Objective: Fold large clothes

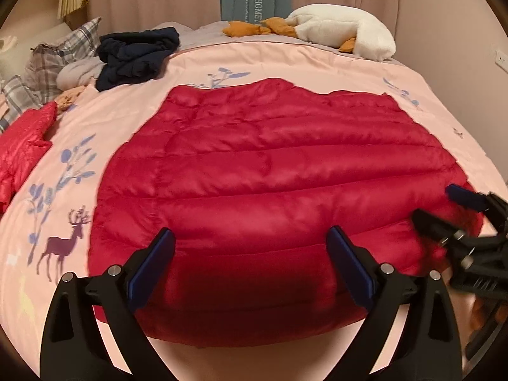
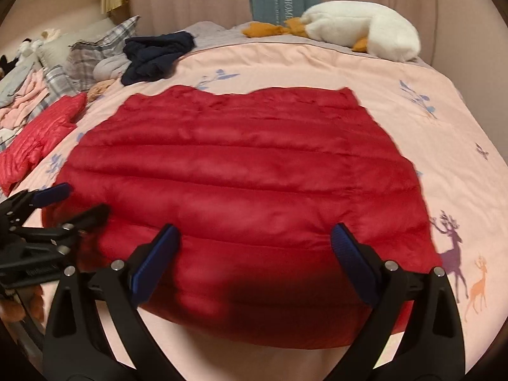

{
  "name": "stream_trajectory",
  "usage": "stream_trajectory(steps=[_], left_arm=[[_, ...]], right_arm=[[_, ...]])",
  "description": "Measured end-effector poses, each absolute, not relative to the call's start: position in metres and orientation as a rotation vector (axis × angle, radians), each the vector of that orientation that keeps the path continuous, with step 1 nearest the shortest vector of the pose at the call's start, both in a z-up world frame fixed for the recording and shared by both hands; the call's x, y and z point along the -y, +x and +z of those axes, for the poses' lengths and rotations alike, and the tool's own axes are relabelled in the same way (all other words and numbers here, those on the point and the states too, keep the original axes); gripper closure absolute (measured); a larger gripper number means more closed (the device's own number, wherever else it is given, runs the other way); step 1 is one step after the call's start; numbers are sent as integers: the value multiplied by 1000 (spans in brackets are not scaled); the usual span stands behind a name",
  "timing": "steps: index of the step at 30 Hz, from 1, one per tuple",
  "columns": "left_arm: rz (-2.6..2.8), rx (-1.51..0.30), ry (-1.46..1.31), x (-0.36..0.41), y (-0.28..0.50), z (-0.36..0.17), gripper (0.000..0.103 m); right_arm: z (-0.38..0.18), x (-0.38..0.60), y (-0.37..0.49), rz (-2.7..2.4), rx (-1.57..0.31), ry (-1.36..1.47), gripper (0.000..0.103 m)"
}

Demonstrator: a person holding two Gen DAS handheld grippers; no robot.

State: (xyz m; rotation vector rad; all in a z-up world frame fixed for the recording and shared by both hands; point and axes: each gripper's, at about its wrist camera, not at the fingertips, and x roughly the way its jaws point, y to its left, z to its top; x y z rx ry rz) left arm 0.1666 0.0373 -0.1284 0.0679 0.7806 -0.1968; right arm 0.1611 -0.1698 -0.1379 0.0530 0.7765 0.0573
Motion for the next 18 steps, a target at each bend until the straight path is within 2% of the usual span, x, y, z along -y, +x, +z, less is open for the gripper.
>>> stream_trajectory(steps=[14,18], left_arm=[[-76,-804,33,-89,165,-129,6],[-18,-795,31,-99,156,-116,6]], right_arm=[[-145,258,139,-161,-825,166,5],[-130,262,122,-210,-807,158,5]])
